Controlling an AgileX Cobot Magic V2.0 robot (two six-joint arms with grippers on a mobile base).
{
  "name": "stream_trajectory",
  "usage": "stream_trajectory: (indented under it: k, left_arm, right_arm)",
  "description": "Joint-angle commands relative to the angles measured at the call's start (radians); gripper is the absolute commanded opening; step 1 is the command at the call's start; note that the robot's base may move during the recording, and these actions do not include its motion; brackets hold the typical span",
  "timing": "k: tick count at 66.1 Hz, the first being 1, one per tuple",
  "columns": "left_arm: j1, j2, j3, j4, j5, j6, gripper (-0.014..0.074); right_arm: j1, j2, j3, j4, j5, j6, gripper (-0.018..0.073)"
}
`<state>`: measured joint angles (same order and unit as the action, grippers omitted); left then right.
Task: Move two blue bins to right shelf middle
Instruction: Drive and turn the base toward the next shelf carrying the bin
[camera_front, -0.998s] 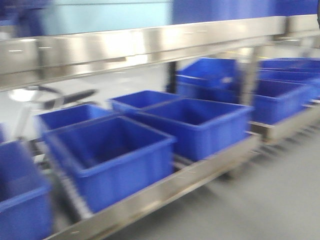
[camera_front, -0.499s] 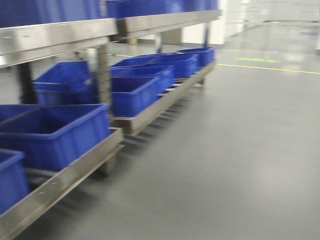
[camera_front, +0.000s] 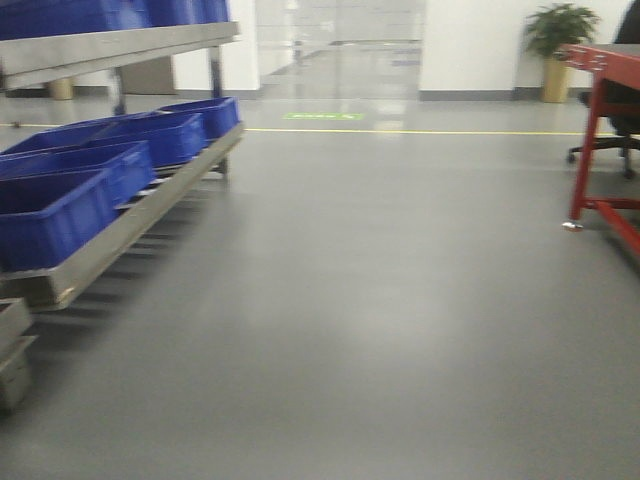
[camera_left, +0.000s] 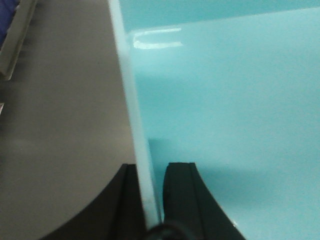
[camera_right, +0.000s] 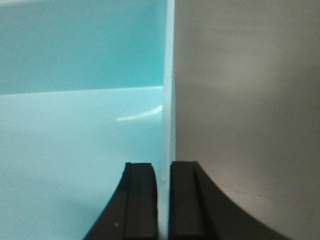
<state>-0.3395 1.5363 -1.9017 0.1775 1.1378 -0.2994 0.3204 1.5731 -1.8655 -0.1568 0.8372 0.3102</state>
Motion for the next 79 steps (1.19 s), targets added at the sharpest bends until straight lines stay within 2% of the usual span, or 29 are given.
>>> stream_trajectory:
  k: [1, 79]
  left_arm:
    - [-0.008, -0.015, -0.015, -0.033, -0.035, 0.015, -0.0111]
    - [-0.008, -0.015, -0.015, -0.033, -0.035, 0.015, -0.0111]
  right_arm:
    - [0.001, -0.003, -0.008, -0.005, -0.061, -0.007, -0.0166]
    - [0.001, -0.003, -0.008, -0.005, -0.061, -0.007, -0.0166]
